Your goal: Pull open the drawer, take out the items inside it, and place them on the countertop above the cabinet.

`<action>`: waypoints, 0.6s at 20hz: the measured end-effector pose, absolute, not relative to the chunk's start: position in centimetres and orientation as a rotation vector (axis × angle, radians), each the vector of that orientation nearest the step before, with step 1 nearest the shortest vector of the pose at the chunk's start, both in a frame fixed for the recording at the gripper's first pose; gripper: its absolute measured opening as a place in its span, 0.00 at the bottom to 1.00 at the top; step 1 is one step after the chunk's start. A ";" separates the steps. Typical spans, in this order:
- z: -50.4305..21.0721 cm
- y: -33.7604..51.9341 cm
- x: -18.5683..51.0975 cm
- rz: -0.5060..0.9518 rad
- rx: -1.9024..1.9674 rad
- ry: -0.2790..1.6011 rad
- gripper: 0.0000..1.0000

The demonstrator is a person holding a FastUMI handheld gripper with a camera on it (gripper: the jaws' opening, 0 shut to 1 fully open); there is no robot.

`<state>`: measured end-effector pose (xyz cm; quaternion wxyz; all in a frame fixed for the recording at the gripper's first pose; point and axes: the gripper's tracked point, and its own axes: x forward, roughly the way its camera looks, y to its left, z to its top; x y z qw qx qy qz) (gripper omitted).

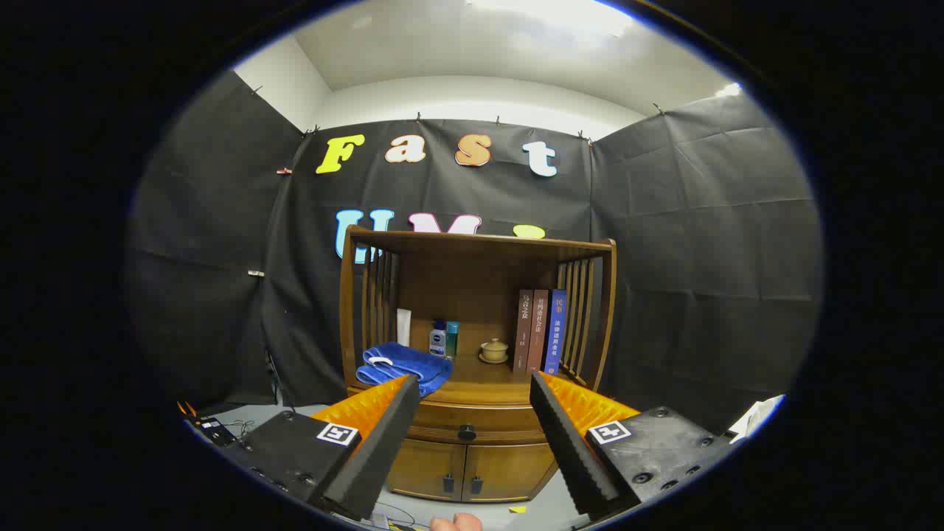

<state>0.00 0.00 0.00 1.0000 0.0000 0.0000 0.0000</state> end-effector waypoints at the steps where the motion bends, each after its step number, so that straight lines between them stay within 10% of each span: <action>1: 0.0 0.0 0.0 -0.003 0.004 0.004 0.97; 12: 0.3 0.4 -0.2 0.002 0.028 -0.007 0.97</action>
